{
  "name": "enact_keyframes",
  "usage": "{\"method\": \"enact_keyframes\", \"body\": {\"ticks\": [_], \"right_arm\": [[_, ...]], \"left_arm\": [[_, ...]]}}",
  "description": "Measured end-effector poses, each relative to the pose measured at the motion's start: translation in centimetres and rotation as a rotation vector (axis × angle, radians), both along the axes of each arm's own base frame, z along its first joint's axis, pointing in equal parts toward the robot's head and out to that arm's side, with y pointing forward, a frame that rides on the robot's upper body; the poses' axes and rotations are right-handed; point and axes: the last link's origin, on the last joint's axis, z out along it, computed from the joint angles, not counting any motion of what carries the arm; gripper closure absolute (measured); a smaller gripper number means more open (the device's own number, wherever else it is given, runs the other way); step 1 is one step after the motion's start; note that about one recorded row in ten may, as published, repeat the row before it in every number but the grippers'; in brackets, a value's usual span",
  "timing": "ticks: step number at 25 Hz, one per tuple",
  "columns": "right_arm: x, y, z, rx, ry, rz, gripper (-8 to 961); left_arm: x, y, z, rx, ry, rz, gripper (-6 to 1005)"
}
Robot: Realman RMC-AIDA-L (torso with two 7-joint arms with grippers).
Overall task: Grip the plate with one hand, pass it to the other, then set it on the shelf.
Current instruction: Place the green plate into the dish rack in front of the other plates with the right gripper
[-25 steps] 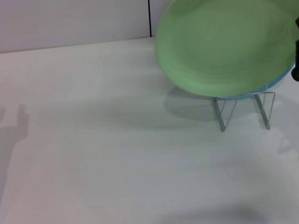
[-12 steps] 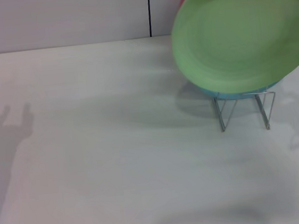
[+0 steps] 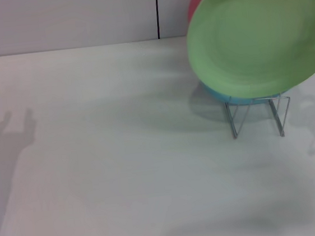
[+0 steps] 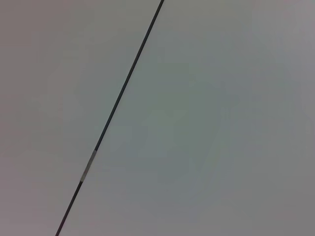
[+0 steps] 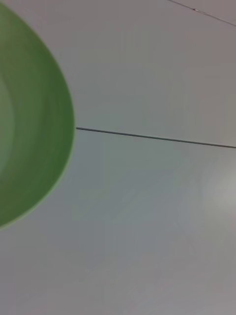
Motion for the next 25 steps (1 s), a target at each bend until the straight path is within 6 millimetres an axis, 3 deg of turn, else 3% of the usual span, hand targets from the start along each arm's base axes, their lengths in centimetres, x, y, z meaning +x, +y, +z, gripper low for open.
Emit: {"method": "enact_keyframes", "body": {"ticks": [25], "right_arm": [[0.4,1.9,0.8,-0.014,-0.104,0.001,935]], "left_arm": [[1.0,0.6,-0.5,-0.023,-0.021,-0.038,485]]}}
